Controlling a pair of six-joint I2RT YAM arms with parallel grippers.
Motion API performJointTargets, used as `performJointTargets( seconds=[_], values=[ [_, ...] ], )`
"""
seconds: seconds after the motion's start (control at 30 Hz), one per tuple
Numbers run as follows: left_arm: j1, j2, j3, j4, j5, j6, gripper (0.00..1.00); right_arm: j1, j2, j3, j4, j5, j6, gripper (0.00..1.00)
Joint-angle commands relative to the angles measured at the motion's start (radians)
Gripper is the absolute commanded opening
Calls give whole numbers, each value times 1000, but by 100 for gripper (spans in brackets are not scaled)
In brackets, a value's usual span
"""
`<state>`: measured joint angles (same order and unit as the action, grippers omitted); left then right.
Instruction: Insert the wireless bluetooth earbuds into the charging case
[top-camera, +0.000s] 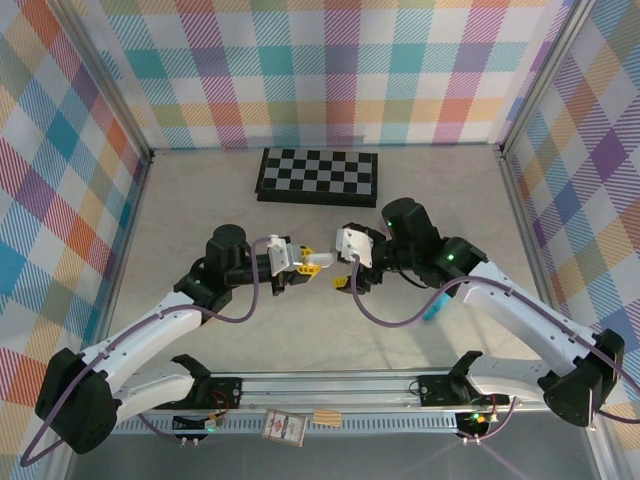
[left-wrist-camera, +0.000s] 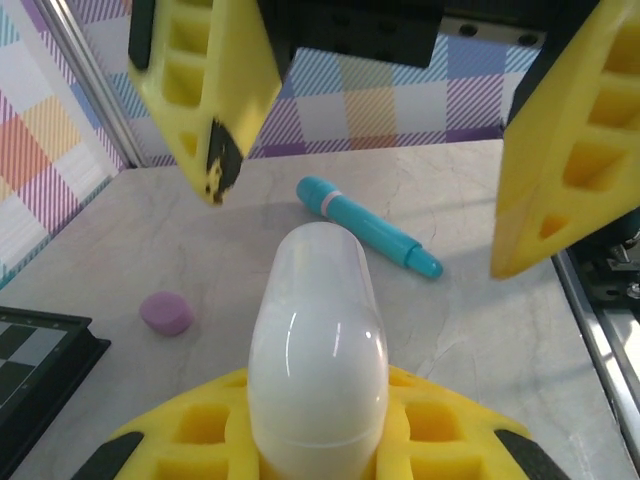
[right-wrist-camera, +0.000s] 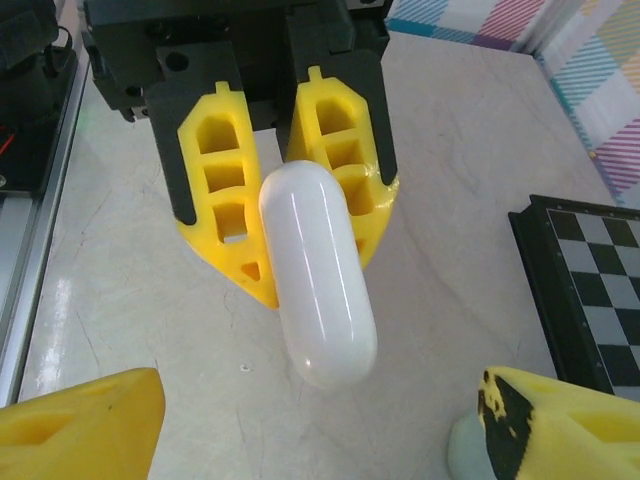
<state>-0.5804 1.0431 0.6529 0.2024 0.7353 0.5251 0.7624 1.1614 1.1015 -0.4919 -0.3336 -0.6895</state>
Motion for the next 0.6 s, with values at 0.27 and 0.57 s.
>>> performJointTargets(
  seconds=[0.27, 0.57],
  values=[
    [-2, 12, 30, -3, 58, 19, 0, 5, 86, 50, 30, -70, -41, 40],
    [-2, 42, 28, 7, 52, 22, 1, 5, 55, 12, 38, -91, -20, 27]
  ],
)
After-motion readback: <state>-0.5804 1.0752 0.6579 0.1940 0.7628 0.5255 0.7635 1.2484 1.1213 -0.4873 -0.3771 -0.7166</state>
